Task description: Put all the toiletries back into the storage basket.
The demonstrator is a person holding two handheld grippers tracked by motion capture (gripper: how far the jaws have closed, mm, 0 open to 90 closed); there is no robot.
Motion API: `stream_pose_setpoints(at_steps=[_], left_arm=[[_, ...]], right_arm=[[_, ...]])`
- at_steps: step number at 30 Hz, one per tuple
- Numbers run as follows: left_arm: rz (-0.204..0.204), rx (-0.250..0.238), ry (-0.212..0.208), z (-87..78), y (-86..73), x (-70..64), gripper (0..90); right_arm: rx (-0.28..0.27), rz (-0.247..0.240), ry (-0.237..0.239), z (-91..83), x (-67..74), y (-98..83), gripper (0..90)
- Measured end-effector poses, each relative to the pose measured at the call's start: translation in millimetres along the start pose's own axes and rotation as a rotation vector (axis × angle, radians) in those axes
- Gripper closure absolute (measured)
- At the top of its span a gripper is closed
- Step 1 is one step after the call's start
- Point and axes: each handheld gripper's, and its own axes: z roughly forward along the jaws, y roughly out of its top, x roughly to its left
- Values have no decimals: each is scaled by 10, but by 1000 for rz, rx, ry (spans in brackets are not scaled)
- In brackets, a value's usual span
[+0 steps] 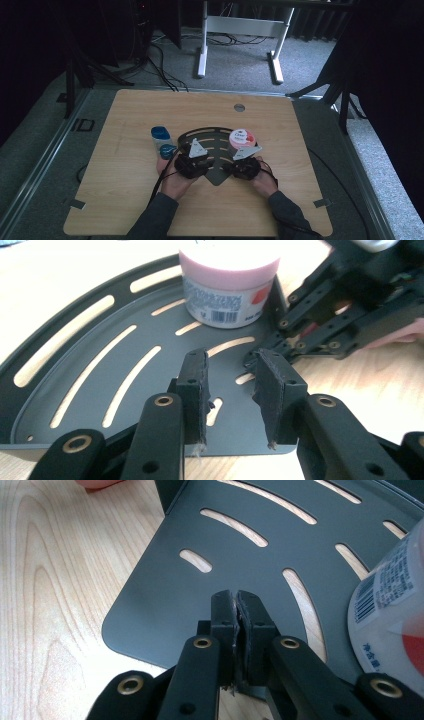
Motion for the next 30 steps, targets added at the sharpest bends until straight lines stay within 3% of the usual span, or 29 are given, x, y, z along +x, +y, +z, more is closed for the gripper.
stream_pose_setpoints(at_steps=[18,30], left_arm=[[67,-11,-93,-338,-24,-2,622],[118,9,-148,-518,-116,58,602]], right_arm=[[-5,3,19,-10,-8,-20,865],[-4,-6,42,-42,24,-35,727]])
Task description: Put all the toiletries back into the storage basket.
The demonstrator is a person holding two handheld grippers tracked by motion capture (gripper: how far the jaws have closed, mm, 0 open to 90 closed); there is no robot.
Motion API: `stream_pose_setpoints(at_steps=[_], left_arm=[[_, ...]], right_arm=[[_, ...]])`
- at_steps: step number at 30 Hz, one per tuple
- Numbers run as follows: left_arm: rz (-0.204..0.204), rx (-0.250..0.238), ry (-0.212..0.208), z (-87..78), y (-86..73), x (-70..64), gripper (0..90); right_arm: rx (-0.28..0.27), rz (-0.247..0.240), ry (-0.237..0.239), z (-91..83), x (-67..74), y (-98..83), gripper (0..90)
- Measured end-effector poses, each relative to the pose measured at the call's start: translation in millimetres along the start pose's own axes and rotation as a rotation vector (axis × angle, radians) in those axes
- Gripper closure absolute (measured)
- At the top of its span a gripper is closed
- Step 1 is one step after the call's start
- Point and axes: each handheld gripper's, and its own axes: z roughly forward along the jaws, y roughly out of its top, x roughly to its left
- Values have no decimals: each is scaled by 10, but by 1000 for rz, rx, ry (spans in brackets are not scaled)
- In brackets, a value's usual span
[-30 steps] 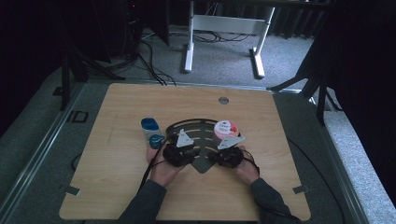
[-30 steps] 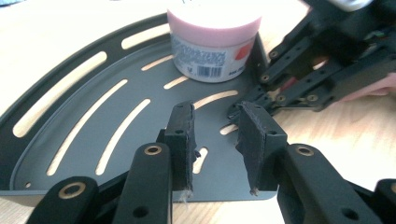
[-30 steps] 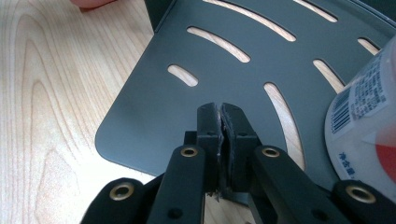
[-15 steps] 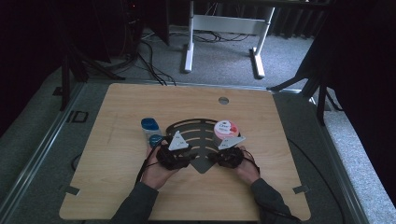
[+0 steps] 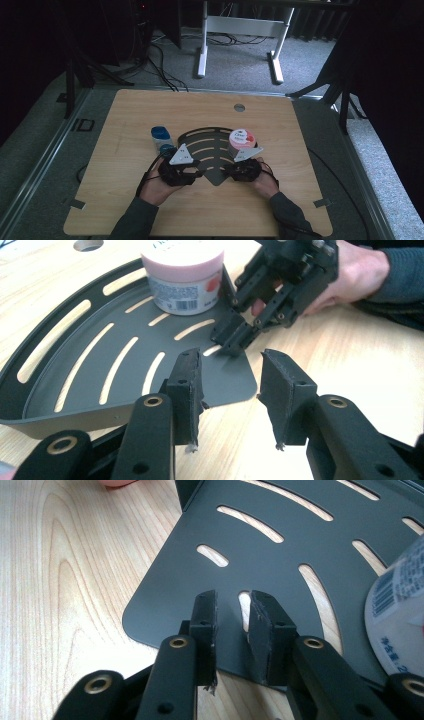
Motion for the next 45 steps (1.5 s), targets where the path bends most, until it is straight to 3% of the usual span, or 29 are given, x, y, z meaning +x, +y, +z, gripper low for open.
stream_pose_setpoints(at_steps=[18,30,45], left_arm=[[3,1,-33,-344,-185,89,601],[-39,-6,17,-560,-290,141,590],[-125,7,160,-731,-404,193,556]], right_arm=[[13,5,-41,-316,44,-173,577],[15,31,-51,-414,35,-270,525],[16,53,-75,-467,32,-350,499]])
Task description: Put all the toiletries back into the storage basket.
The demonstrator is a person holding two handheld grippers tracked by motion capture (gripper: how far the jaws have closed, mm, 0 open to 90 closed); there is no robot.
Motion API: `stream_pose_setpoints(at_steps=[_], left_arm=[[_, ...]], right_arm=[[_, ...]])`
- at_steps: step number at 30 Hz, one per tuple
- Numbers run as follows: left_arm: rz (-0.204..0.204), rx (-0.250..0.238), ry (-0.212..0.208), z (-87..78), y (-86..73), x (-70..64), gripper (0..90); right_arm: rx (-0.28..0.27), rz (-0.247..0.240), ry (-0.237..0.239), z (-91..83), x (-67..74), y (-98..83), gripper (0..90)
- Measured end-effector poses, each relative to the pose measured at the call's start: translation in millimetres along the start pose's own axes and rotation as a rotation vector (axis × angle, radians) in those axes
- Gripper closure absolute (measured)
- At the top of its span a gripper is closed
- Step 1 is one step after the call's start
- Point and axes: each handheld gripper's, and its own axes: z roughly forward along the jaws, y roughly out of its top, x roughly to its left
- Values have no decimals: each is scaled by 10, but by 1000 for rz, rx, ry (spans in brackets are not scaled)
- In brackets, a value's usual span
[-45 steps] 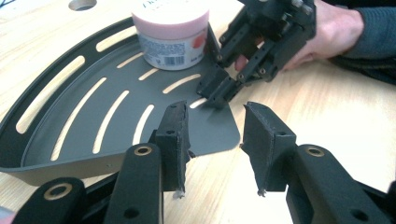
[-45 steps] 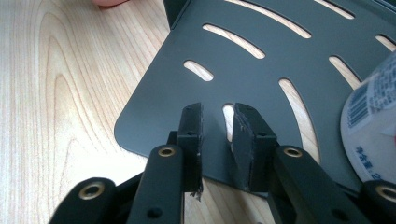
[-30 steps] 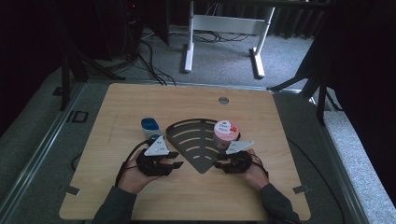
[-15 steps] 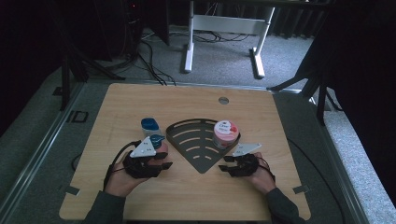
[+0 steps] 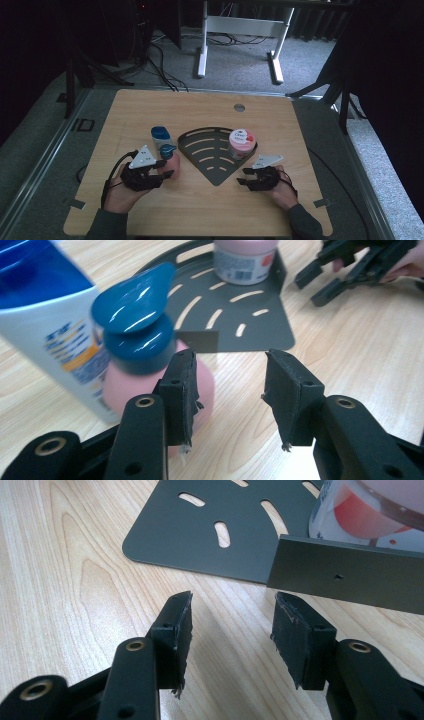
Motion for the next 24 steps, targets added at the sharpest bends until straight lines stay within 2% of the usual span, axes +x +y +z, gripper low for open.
stream_pose_setpoints(at_steps=[4,13,24], left_arm=[[-35,9,43,2,-6,35,535],[-67,19,134,62,43,52,449],[-98,27,185,180,145,106,421]], right_arm=[[-3,1,0,-3,-1,1,497],[-3,4,1,5,2,0,492],[-5,7,5,6,-5,-4,488]])
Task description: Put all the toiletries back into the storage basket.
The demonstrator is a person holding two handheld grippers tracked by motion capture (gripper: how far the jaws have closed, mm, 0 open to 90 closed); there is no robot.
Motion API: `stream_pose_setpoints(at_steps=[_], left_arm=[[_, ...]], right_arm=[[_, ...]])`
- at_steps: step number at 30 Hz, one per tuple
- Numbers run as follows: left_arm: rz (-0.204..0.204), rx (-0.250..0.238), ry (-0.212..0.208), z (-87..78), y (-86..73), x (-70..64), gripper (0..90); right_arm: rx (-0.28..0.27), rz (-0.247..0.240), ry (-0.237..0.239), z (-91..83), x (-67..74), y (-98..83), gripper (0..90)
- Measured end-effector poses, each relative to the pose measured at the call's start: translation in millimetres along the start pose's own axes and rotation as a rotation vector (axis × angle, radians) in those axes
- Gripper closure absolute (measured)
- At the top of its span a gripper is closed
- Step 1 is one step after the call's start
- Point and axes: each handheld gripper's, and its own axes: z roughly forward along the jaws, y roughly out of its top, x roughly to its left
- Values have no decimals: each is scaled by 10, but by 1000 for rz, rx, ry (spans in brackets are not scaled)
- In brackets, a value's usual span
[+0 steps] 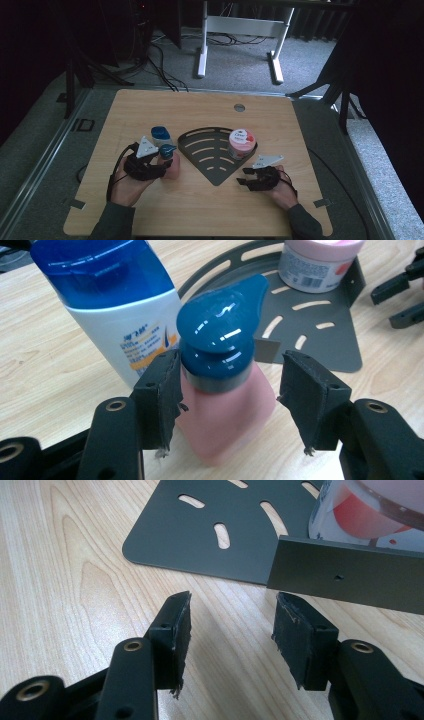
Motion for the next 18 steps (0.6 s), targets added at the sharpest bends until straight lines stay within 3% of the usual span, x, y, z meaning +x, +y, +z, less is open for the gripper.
stream_pose_setpoints(at_steps=[18], left_arm=[[-53,-3,32,226,89,13,416]], right_arm=[[-1,0,2,8,-3,1,489]])
